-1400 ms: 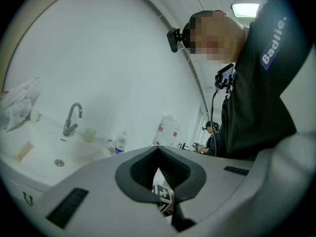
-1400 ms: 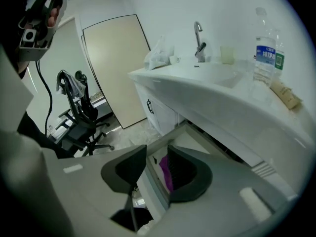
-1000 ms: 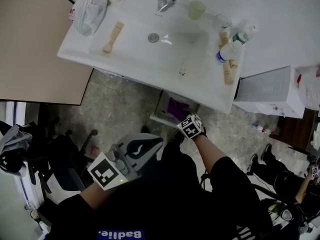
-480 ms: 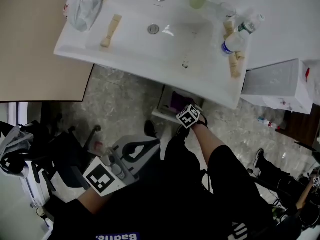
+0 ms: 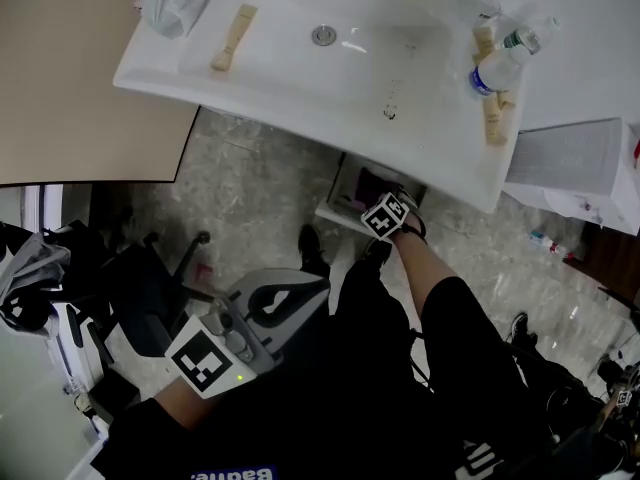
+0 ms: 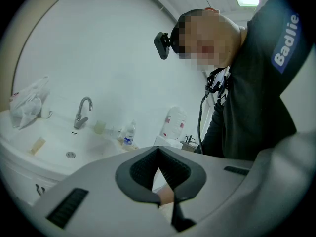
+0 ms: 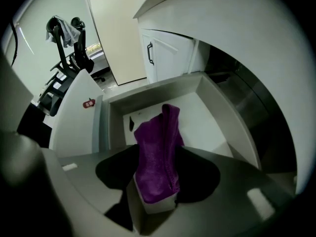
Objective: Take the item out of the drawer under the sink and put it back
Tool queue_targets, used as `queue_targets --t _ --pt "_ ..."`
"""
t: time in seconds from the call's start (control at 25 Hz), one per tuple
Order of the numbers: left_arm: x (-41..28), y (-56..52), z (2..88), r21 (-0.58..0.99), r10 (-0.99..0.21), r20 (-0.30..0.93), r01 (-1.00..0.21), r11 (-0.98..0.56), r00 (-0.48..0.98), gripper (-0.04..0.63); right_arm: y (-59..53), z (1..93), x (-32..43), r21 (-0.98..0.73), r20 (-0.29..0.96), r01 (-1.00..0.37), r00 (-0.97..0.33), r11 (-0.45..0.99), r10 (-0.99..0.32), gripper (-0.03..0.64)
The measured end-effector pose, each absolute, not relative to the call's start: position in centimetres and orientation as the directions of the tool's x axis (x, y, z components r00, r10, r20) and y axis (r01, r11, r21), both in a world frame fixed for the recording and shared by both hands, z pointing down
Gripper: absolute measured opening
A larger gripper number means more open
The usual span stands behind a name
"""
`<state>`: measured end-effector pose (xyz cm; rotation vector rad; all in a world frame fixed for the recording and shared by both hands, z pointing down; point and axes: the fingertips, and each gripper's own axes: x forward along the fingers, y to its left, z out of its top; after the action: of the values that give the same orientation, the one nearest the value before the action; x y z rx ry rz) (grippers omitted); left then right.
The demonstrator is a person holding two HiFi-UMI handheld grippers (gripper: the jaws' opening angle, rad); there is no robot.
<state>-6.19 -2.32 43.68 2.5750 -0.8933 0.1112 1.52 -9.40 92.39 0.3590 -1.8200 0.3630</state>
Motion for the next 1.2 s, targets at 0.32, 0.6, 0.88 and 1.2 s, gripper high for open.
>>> queue_targets --t 0.32,0.6,0.88,1.2 --pt "-6.0 -2.0 43.9 0.354 -0.581 0.221 -0.620 -0.700 0.783 -0.011 -9.7 94.0 3.3 -0.015 0.981 -0.430 -0.179 0.903 -0.068 0.105" --pt "-5.9 -1.7 44.1 0.358 -0.585 0.224 -0.624 -0.695 0.780 -0.011 -10.5 92.6 3.1 -0.031 0.969 -0.483 -0.228 0.875 -0.092 0.061" --pt "-6.0 -1.4 42.5 0.382 -0.591 0.190 -0.613 -0.691 0.784 -0.011 -10.1 87.8 3.7 -0.041 0.939 -0.517 -0.312 0.855 -0.143 0.058" --pt "-6.4 -0.9 40.4 0.378 -0.593 0.140 -0.596 -0.708 0.793 -0.011 -8.4 80.9 4.8 -0.049 0.904 -0.578 -0.372 0.815 -0.210 0.058"
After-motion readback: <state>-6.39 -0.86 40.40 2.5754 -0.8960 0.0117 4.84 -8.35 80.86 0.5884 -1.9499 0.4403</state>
